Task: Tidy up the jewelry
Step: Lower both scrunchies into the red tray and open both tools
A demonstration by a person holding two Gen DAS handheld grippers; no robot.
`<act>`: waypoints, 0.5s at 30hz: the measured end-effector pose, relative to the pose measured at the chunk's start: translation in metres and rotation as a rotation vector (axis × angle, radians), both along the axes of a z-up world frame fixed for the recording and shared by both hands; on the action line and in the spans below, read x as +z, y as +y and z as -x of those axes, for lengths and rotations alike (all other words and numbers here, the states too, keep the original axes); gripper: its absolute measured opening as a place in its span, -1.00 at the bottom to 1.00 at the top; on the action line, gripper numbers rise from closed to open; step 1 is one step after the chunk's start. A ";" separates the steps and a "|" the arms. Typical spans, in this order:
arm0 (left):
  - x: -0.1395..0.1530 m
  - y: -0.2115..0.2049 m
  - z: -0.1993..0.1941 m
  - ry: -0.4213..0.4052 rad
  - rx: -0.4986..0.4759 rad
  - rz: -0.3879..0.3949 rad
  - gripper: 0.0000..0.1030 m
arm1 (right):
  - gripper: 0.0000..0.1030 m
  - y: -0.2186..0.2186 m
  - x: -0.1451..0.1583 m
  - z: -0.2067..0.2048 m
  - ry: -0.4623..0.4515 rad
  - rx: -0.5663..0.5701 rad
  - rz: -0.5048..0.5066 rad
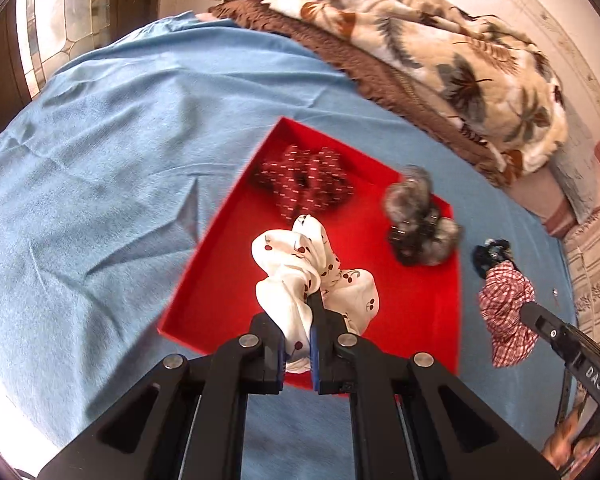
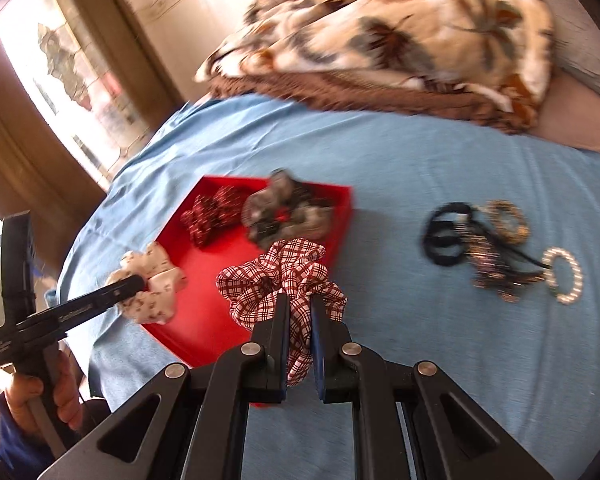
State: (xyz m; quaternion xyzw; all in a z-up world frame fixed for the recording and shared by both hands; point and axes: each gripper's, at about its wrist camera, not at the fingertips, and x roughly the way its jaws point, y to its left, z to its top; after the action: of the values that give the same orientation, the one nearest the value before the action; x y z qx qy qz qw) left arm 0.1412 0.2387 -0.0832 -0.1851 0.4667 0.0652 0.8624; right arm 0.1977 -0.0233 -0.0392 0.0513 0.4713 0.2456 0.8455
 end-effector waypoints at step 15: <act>-0.031 0.027 -0.036 0.025 0.012 -0.014 -0.83 | -0.79 0.112 -0.055 -0.066 0.087 0.038 0.020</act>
State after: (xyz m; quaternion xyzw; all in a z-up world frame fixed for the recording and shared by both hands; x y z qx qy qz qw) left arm 0.1773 0.2662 -0.1146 -0.1812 0.4758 0.0757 0.8573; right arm 0.2635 0.0887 -0.0942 0.0444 0.5108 0.2546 0.8199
